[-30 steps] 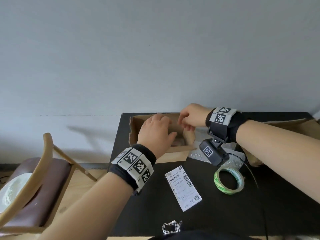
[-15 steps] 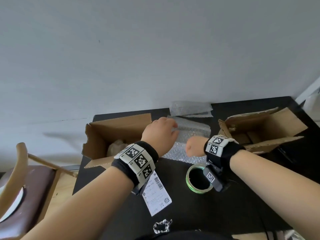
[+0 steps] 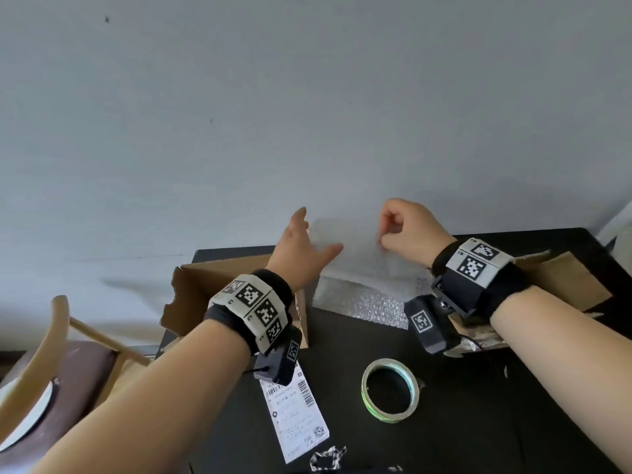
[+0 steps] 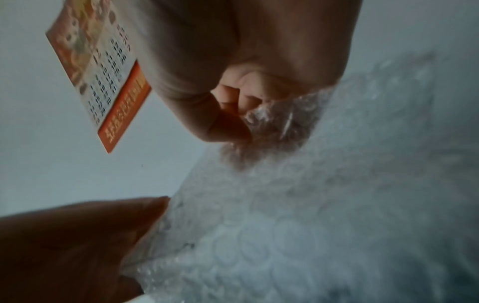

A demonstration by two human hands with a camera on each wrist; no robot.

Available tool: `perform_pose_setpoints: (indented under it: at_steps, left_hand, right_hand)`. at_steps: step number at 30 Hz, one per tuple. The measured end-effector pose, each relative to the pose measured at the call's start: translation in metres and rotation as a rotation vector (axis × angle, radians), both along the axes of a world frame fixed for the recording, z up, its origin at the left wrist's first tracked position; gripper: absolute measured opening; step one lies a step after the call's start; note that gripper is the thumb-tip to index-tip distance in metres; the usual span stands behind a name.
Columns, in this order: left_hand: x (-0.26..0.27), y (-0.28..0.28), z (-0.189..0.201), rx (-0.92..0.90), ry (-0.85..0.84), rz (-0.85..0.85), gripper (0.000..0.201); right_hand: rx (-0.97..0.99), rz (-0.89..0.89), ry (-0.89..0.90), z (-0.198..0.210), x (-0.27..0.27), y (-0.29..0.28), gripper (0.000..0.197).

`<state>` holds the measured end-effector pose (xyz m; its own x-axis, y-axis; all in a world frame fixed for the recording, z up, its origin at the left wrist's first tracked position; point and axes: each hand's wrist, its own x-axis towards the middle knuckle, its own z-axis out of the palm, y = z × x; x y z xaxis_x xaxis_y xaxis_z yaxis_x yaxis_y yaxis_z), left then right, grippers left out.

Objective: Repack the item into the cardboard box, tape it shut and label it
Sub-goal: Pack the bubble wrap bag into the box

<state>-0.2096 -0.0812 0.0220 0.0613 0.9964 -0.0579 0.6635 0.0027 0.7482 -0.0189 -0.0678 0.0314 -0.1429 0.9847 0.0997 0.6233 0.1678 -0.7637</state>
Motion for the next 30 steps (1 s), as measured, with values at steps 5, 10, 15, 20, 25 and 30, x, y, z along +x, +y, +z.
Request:
perform_pose_setpoints:
  at_steps: [5, 10, 15, 20, 25, 30]
  left_hand:
    - [-0.002, 0.014, 0.016, 0.050, -0.292, 0.077, 0.022]
    - [-0.011, 0.017, 0.028, 0.138, -0.485, 0.115, 0.014]
    - [-0.024, 0.017, 0.031, 0.226, -0.463, 0.118, 0.023]
    - [-0.034, 0.014, 0.029, 0.231, -0.517, 0.199, 0.040]
    - [-0.047, 0.015, 0.031, 0.195, -0.433, 0.217, 0.029]
    - [-0.051, 0.012, 0.035, 0.093, -0.464, 0.236, 0.016]
  right_hand:
    - [0.040, -0.062, 0.163, 0.016, 0.005, 0.006, 0.028]
    - [-0.047, -0.088, -0.086, 0.019, 0.016, 0.011, 0.030]
    - [-0.093, -0.135, 0.209, 0.017, 0.010, 0.007, 0.014]
    - [-0.124, -0.234, 0.605, 0.016, 0.004, 0.008, 0.043]
    - [-0.033, -0.199, 0.541, 0.017, -0.006, 0.008, 0.016]
    - [0.016, -0.222, 0.564, 0.022, -0.012, 0.013, 0.027]
